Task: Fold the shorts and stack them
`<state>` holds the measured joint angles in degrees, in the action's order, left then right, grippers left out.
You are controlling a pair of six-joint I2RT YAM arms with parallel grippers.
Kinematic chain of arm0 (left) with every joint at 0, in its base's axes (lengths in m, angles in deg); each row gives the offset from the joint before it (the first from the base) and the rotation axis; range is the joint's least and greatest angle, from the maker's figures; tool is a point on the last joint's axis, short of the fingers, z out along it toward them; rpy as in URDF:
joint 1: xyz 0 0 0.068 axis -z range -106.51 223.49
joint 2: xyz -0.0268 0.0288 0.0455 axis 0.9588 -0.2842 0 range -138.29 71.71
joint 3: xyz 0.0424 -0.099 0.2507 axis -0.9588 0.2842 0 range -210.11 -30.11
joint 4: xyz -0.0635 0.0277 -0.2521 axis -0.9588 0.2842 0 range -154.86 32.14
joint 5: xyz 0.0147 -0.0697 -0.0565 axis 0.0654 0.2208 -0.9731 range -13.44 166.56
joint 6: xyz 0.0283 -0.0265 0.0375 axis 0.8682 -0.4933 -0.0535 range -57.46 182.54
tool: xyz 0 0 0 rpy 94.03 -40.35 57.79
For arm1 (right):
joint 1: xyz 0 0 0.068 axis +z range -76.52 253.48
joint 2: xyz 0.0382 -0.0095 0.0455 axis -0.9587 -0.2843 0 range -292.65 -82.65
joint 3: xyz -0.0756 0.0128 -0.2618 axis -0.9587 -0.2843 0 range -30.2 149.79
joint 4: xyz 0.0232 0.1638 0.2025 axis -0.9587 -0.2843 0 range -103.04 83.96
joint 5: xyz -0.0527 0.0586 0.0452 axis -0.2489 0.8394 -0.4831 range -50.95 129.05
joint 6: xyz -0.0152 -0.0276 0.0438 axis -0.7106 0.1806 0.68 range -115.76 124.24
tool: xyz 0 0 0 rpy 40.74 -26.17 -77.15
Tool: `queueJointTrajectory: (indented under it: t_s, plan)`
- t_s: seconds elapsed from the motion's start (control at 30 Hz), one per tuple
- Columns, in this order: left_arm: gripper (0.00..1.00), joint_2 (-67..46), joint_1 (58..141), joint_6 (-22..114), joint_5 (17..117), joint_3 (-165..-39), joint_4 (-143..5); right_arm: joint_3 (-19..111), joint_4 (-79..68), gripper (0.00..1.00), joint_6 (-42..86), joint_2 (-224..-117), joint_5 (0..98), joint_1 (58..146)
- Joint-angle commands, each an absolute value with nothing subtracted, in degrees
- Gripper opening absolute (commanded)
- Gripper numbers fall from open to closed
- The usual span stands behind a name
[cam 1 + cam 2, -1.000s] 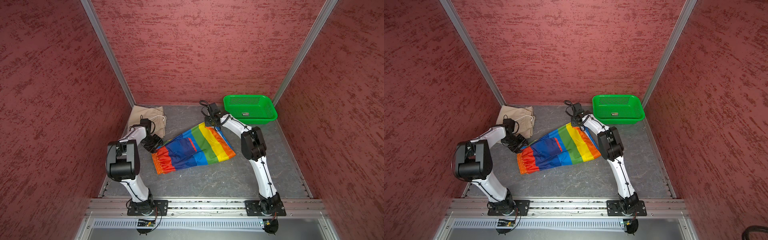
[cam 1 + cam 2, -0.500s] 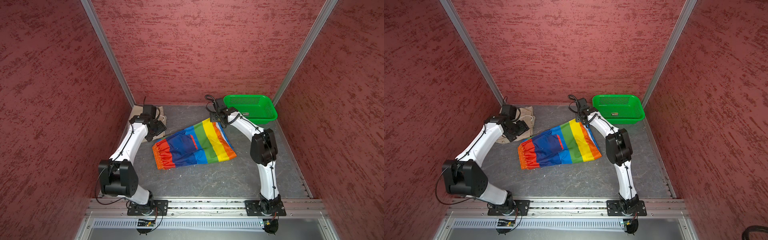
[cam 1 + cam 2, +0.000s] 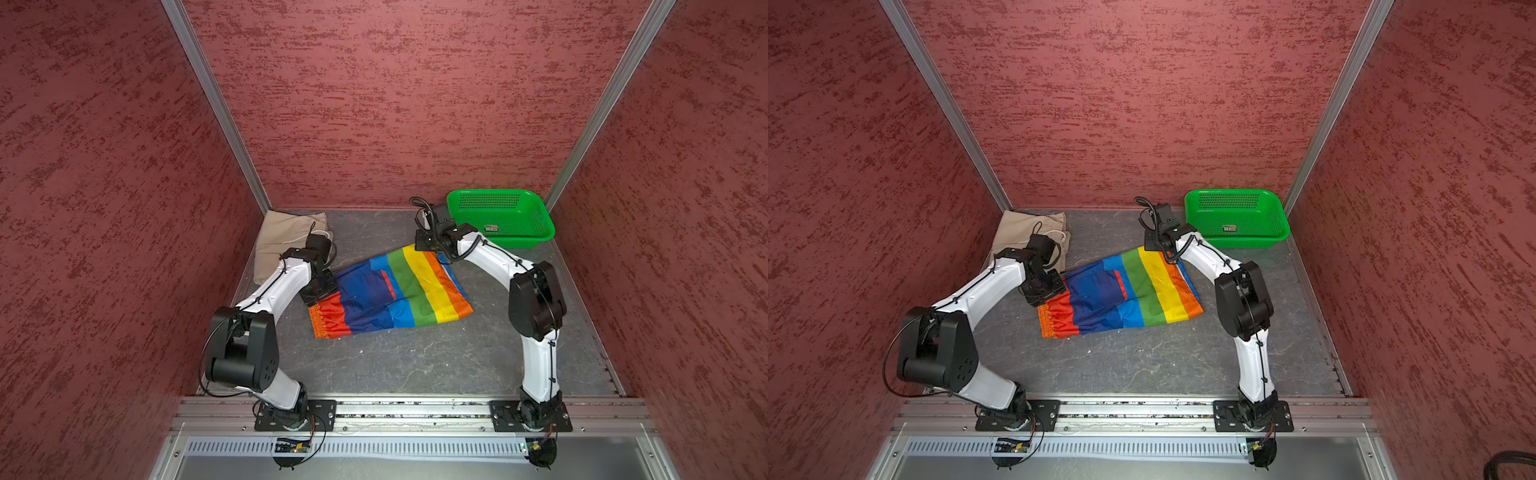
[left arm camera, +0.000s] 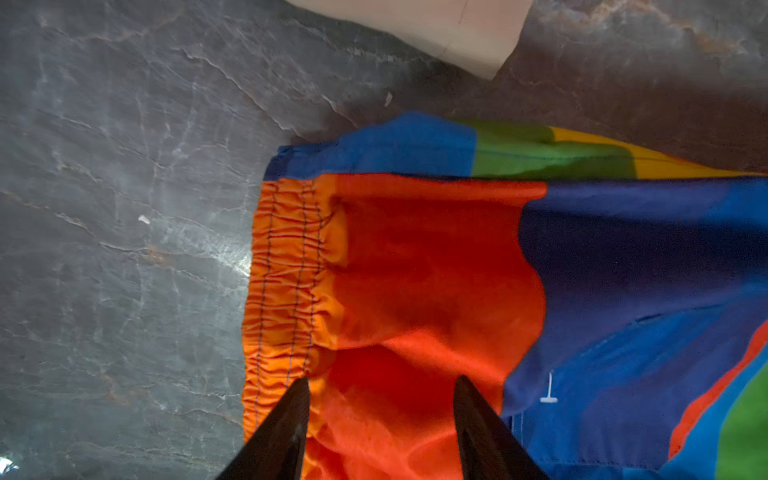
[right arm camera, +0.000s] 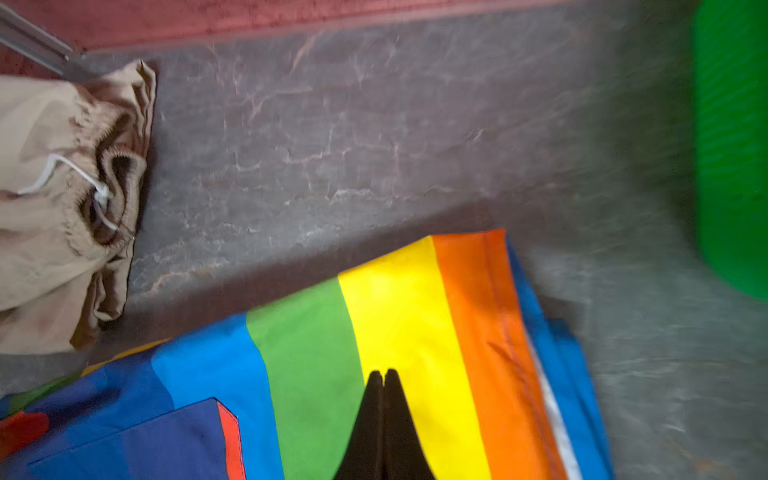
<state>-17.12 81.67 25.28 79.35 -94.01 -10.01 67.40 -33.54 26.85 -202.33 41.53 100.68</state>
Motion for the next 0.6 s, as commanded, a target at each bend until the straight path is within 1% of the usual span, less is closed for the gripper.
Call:
queueJointTrajectory:
  t_s: [0.0,0.13,0.3,0.4,0.57]
  plan:
    - [0.57,-17.08,80.9,24.57,77.58,-91.84,-13.78,64.77,-30.94,0.0,28.35,-203.02,44.78,99.62]
    - [0.53,-18.65,81.66,24.64,75.94,-88.59,-15.84,58.12,-28.33,0.0,29.44,-202.24,45.39,97.7]
    - [0.51,-21.1,82.52,24.74,73.03,-84.97,-18.22,51.62,-26.71,0.0,29.83,-200.0,46.25,94.5]
    - [0.49,-22.06,84.08,24.4,72.38,-83.24,-18.7,52.21,-27.47,0.0,29.16,-200.23,46.09,92.97]
    - [0.48,-21.4,88.96,22.47,70.9,-82.08,-18.73,56.95,-28.5,0.01,26.7,-202.28,46.67,92.71]
